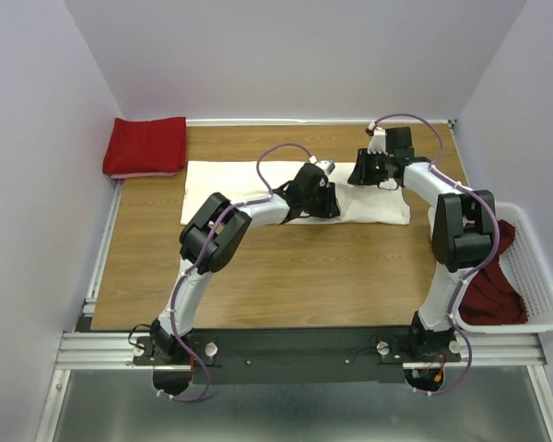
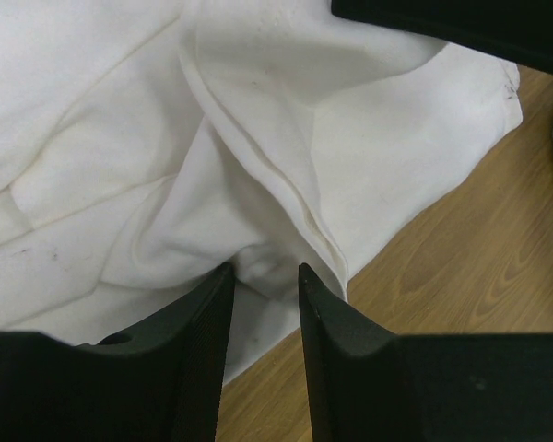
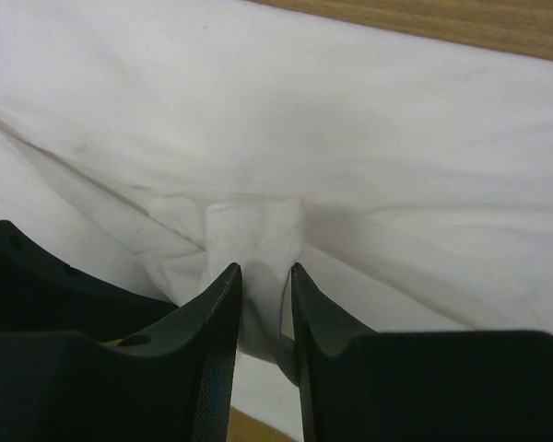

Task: Fold and stack the t-shirts
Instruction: Fold the tshirt

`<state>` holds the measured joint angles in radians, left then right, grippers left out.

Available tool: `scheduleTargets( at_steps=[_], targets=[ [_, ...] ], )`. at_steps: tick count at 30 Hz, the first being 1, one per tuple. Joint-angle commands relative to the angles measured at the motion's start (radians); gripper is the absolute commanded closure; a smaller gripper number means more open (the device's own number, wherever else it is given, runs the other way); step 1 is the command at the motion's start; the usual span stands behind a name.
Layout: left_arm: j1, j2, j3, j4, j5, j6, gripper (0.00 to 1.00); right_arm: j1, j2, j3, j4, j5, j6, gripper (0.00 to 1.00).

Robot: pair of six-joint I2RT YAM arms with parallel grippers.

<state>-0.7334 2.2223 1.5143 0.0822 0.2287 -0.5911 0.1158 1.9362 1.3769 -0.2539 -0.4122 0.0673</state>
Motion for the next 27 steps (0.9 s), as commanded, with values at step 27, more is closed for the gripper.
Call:
scheduleTargets(
  at_steps=[27],
  targets=[
    [-0.001, -0.012, -0.034, -0.032, -0.029, 0.014, 0.57, -0.002, -0.321, -0.481, 0.548, 0.44, 0.042, 0.88]
  ],
)
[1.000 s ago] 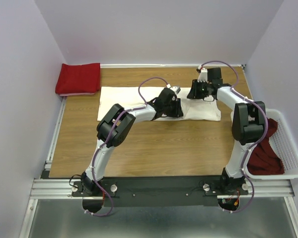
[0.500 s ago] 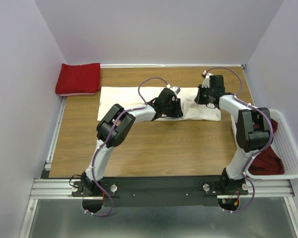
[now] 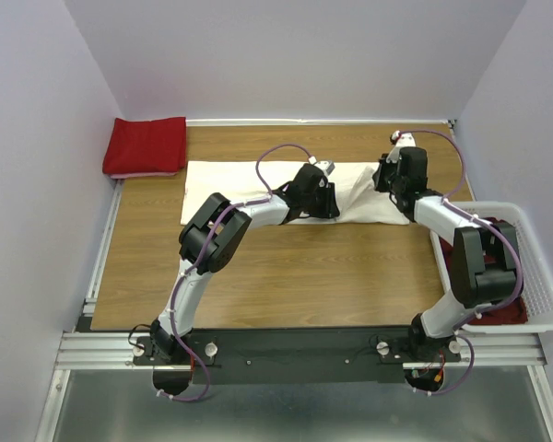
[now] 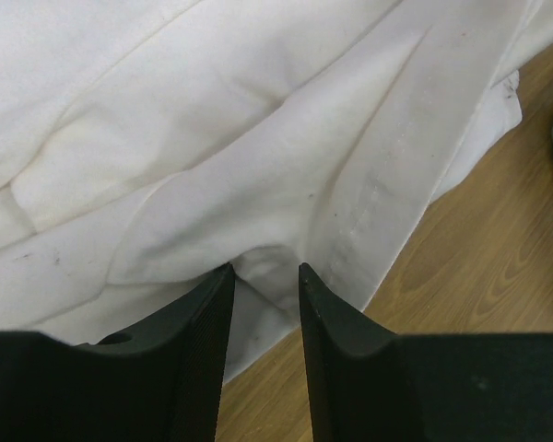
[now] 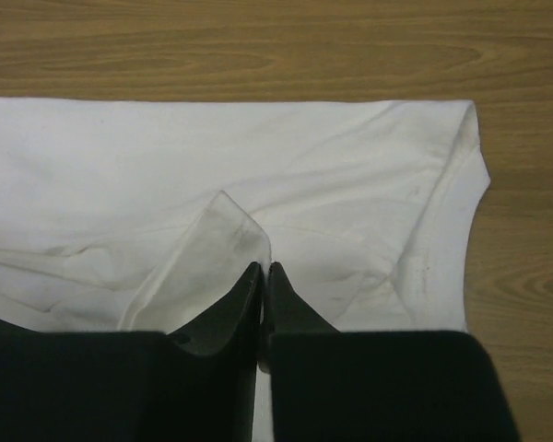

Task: Fold and stack the t-shirts
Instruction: Fold the tshirt

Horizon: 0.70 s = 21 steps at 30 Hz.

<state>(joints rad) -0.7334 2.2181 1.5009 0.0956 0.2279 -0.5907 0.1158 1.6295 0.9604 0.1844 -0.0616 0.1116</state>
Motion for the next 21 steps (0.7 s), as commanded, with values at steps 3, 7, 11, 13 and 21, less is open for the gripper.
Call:
scheduleTargets(
  at_steps=[3, 7, 11, 13, 21],
  targets=[
    [-0.001, -0.009, -0.027, -0.046, -0.033, 0.015, 0.57, -0.001, 0.003, -0.126, 0.164, 0.088, 0.034, 0.84],
    [-0.001, -0.014, -0.033, -0.05, -0.038, 0.015, 0.57, -0.002, 0.021, -0.137, 0.145, 0.135, 0.074, 0.82],
    [-0.001, -0.014, -0.036, -0.05, -0.039, 0.015, 0.57, -0.005, 0.01, -0.131, 0.09, 0.18, 0.083, 0.81],
    [-0.001, -0.015, -0.037, -0.05, -0.038, 0.015, 0.57, -0.004, -0.005, -0.146, 0.078, 0.213, 0.121, 0.66],
    [-0.001, -0.04, -0.054, -0.05, -0.048, 0.022, 0.57, -0.007, -0.124, -0.18, -0.032, 0.232, 0.206, 0.53]
  ],
)
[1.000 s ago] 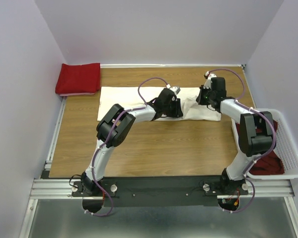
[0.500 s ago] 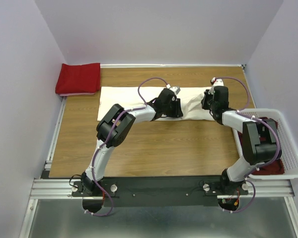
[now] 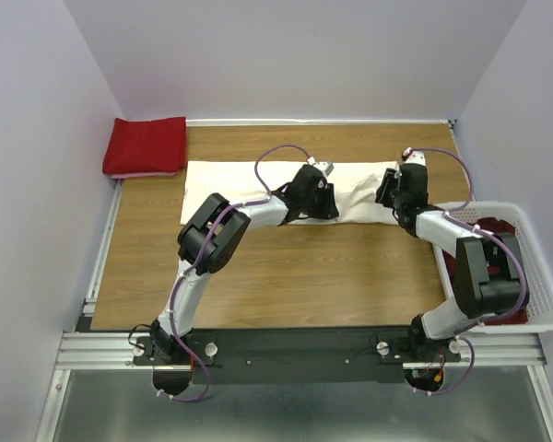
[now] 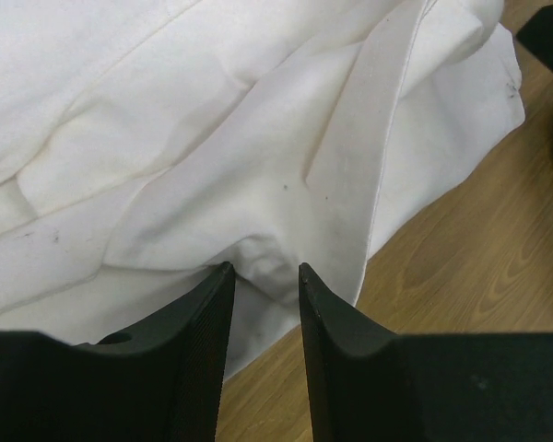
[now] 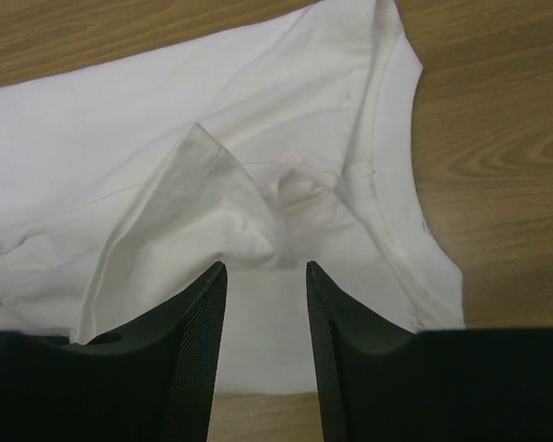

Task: Fold and stack the t-shirts
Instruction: Fold the tshirt

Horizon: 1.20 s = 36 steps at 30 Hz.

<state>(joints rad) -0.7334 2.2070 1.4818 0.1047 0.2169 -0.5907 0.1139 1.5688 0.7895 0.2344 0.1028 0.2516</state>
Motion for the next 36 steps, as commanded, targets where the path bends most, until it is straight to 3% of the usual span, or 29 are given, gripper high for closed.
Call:
scheduleTargets(
  at_steps=[1, 6, 13, 23, 28, 36],
  targets=[
    [-0.001, -0.032, -0.038, -0.059, -0.037, 0.022, 0.57, -0.006, -0.09, -0.006, -0.093, 0.069, 0.067, 0.53],
    [-0.001, -0.047, -0.045, -0.057, -0.048, 0.025, 0.57, -0.005, -0.092, 0.153, -0.216, 0.028, 0.072, 0.51],
    [-0.001, -0.047, -0.048, -0.051, -0.045, 0.023, 0.57, 0.003, 0.132, 0.421, -0.395, -0.006, 0.072, 0.48],
    [-0.001, -0.05, -0.051, -0.051, -0.048, 0.031, 0.57, 0.047, 0.421, 0.692, -0.555, 0.107, 0.095, 0.48],
    [-0.001, -0.047, -0.046, -0.056, -0.054, 0.037, 0.57, 0.063, 0.452, 0.708, -0.636, 0.13, 0.077, 0.48],
    [-0.001, -0.059, -0.04, -0.065, -0.065, 0.037, 0.55, 0.067, 0.238, 0.504, -0.67, 0.201, 0.048, 0.49]
  ],
)
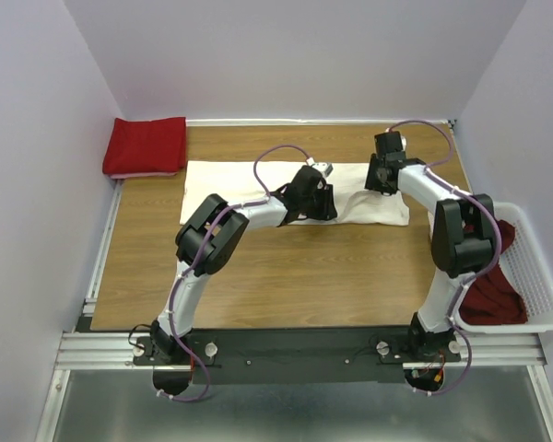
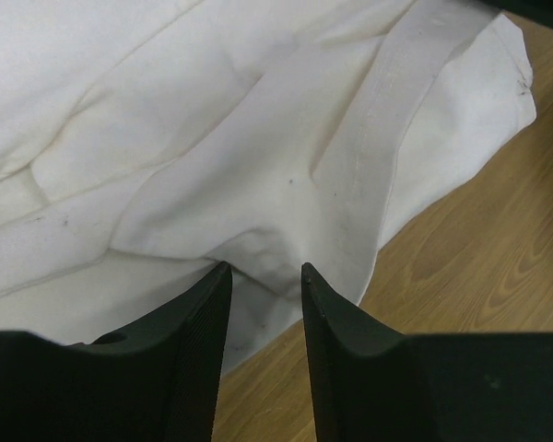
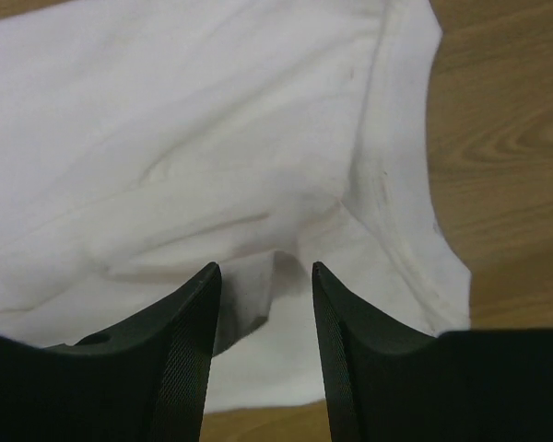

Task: Fold and stack the t-shirts
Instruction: Fold the tshirt

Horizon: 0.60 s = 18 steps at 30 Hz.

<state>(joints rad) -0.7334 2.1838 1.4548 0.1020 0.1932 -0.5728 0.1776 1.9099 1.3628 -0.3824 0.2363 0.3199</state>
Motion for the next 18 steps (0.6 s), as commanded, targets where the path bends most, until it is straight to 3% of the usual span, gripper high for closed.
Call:
scheduleTargets(
  at_steps=[1, 13, 18],
  targets=[
    [-0.001, -0.041, -0.011, -0.065, -0.04, 0.019, 0.55, 0.005, -0.139, -0.114, -0.055, 0.073, -0.016, 0.49],
    [-0.001, -0.219, -0.089, -0.101, -0.093, -0.009, 0.49, -0.001, -0.27, -0.343, -0.021, 0.031, 0.107, 0.5],
    [-0.001, -0.288, -0.14, -0.101, -0.121, -0.036, 0.47, -0.072, -0.402, -0.415, 0.141, -0.133, 0.194, 0.52]
  ],
)
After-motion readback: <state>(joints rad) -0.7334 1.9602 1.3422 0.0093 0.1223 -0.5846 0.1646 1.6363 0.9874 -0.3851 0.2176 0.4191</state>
